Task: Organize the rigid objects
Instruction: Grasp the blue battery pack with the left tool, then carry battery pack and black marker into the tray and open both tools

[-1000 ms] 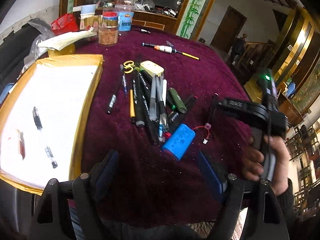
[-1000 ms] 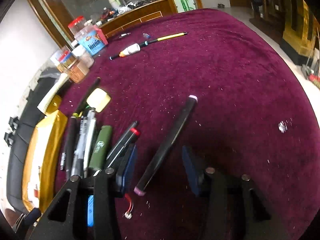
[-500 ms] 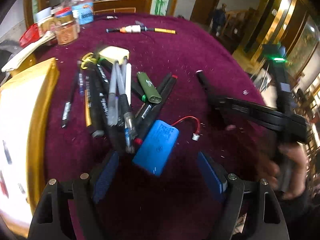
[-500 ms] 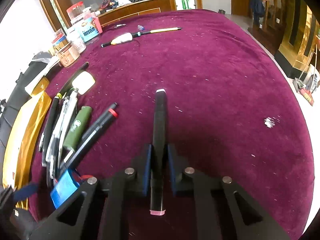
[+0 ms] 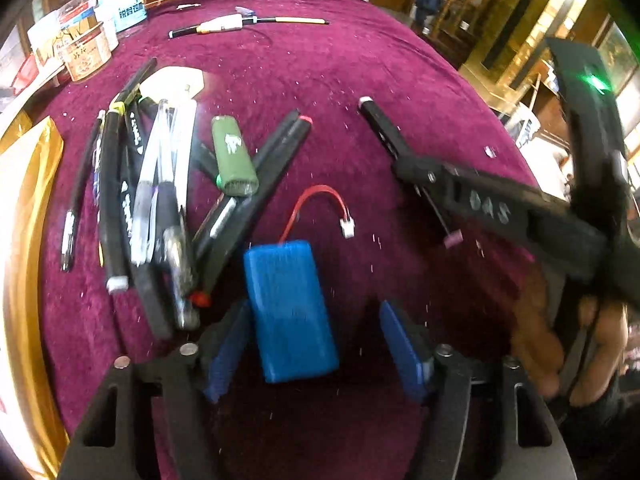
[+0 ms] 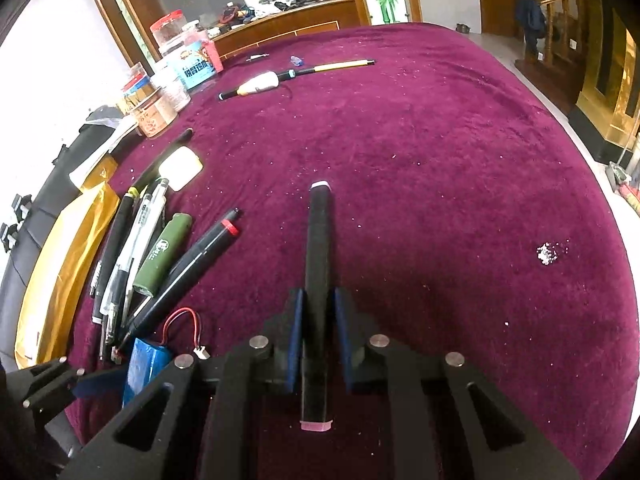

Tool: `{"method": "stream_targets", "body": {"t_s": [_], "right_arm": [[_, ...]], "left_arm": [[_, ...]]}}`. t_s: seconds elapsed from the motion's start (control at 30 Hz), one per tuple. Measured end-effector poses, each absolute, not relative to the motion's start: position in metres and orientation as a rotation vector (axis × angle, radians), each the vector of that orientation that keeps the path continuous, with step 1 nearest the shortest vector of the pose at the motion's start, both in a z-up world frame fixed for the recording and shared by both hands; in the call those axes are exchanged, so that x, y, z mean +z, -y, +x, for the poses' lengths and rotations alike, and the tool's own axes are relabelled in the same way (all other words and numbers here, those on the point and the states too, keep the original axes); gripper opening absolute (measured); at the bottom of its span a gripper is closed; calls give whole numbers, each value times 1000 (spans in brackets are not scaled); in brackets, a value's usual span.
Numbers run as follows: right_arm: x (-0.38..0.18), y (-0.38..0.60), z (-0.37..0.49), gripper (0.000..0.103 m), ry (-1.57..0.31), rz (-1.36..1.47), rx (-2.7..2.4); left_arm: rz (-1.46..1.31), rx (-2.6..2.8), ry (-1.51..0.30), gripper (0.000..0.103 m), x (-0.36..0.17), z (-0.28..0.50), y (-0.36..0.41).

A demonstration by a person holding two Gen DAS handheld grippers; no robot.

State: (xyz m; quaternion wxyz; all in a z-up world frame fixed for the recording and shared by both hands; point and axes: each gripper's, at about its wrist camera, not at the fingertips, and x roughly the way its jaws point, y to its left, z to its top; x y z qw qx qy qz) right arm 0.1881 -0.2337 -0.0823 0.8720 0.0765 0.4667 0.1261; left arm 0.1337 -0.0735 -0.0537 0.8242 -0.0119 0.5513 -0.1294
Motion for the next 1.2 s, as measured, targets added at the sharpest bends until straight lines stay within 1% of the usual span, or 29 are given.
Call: {"method": "stream_targets", "body": {"t_s": [0.03, 0.07, 0.1, 0.17, 0.27, 0.4, 0.5, 0.57, 0.7, 0.77, 0.9, 1.0, 1.1, 1.2], "right_arm": [[-82, 234, 188, 16, -975, 162, 264], [-82, 234, 189, 16, -975, 164, 263], [-83, 234, 189, 16, -974, 164, 261], [-82, 232, 189, 16, -972, 158, 254], [-83, 230, 189, 16, -970, 146, 244], [-82, 223, 188, 16, -962, 100, 221], [-81, 216, 185, 16, -948, 49, 194], [-80, 217, 184, 16, -942, 48, 181], [-69, 230, 171, 16, -929, 185, 252], [-58, 220, 155, 16, -903, 212, 321], [-24, 179, 129, 16, -851, 217, 476], [-1, 144, 116, 16, -811, 192, 590], [14, 101, 107, 16, -787, 156, 702], [12, 50, 103, 16, -823, 130, 807]], "left_arm": [[5, -255, -1163, 69, -54, 135, 77], [36, -236, -1158, 59, -55, 136, 79], [91, -194, -1143, 44, -55, 133, 82], [110, -198, -1134, 38, -54, 130, 80], [96, -201, -1131, 38, -55, 124, 77], [99, -202, -1076, 41, -59, 117, 79], [113, -200, -1051, 38, -60, 112, 81], [45, -226, -1086, 38, -57, 110, 74], [-286, -341, -1142, 38, -33, 90, 31], [-392, -369, -1130, 38, -16, 76, 11], [-404, -296, -982, 38, 45, 40, -36], [-471, -209, -903, 38, 70, 19, -85], [-515, -83, -832, 38, 75, 0, -134], [-572, 43, -819, 38, 58, -7, -181]]}}
